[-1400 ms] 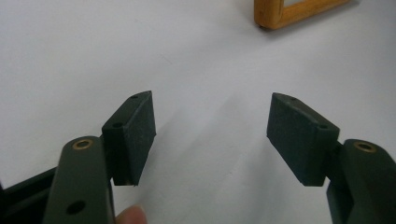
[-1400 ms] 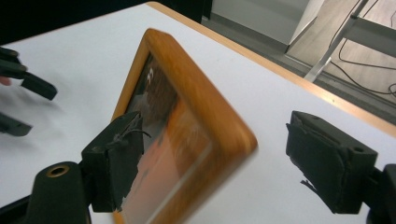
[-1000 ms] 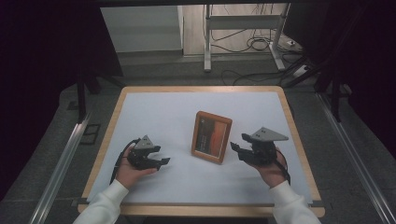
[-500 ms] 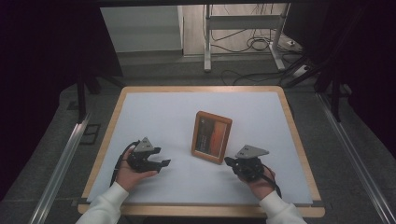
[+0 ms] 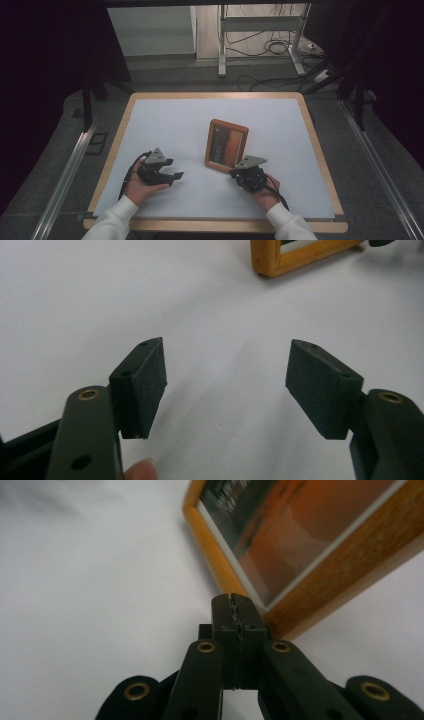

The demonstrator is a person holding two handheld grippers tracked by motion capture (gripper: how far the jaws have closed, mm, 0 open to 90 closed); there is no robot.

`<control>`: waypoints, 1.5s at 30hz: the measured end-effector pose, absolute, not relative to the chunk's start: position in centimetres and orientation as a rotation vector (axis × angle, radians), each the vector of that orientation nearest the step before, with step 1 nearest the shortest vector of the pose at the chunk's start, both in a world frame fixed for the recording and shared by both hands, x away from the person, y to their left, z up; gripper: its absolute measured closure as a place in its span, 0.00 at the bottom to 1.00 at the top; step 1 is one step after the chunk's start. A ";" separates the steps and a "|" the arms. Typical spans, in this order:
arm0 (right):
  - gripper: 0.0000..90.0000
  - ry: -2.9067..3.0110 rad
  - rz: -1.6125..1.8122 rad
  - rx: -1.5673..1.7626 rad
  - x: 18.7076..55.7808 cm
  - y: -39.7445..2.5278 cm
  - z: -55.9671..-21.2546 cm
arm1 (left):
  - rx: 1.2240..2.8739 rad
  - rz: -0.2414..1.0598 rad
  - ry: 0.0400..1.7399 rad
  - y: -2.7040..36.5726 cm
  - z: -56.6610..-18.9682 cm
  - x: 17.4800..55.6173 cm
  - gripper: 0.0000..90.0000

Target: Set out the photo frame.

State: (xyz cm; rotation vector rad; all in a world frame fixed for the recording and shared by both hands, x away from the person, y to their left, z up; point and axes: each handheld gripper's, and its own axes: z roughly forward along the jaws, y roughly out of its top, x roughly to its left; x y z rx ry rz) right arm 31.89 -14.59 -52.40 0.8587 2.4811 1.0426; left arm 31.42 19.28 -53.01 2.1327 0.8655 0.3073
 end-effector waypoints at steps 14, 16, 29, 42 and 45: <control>0.99 2.473 1.035 0.882 32.5 -15.9 -52.5 | 2.130 0.305 0.868 19.4 -53.0 31.5 0.36; 1.00 2.470 1.036 0.891 32.6 -16.1 -52.5 | 2.131 0.305 0.867 19.4 -53.0 31.5 0.36; 0.99 2.459 1.028 0.904 32.8 -16.6 -52.5 | 2.129 0.309 0.869 19.5 -53.0 31.5 0.35; 0.99 2.413 1.102 0.913 32.2 -17.8 -51.4 | 2.131 0.312 0.861 19.3 -53.0 31.6 0.35; 0.99 2.399 1.118 0.919 32.1 -18.3 -51.1 | 2.129 0.308 0.859 19.2 -52.9 31.7 0.35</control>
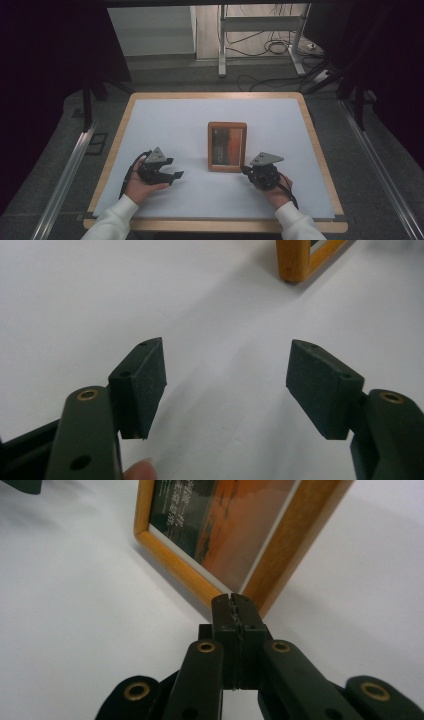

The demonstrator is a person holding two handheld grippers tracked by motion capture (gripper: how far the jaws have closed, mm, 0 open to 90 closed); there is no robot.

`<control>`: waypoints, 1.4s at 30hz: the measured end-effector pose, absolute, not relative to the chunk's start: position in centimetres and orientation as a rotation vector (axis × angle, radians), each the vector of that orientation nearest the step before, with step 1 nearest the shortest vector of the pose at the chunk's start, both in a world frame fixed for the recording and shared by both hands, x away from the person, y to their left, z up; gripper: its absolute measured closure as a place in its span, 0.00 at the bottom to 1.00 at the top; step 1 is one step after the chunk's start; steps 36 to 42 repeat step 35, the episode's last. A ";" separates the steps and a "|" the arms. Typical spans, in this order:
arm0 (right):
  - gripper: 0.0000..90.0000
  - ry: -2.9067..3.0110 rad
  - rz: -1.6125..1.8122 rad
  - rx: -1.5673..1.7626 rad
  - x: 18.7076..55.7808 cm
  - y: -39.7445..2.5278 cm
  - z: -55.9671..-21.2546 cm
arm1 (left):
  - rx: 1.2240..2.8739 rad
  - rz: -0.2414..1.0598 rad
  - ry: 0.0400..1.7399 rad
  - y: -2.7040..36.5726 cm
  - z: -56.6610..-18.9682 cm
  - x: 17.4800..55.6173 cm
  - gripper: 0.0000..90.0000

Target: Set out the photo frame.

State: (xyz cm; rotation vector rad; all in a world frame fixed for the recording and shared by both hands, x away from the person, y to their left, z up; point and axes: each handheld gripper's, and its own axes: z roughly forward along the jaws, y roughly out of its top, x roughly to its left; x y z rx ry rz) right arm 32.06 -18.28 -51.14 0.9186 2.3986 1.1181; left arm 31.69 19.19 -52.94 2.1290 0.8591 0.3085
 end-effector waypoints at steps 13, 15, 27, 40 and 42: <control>0.52 2.282 1.182 1.051 30.9 -23.6 -50.2 | 2.120 0.327 0.868 19.7 -52.7 30.9 0.35; 0.45 2.255 1.181 1.085 30.6 -24.8 -50.3 | 2.121 0.330 0.868 19.7 -52.7 30.7 0.35; 0.34 2.156 1.172 1.217 29.7 -29.4 -51.1 | 2.129 0.332 0.872 19.5 -52.8 30.5 0.35; 0.23 2.165 1.100 1.181 30.1 -28.3 -51.4 | 2.128 0.336 0.871 19.6 -52.9 30.6 0.35; 0.23 2.165 1.100 1.181 30.1 -28.3 -51.4 | 2.128 0.336 0.871 19.6 -52.9 30.6 0.35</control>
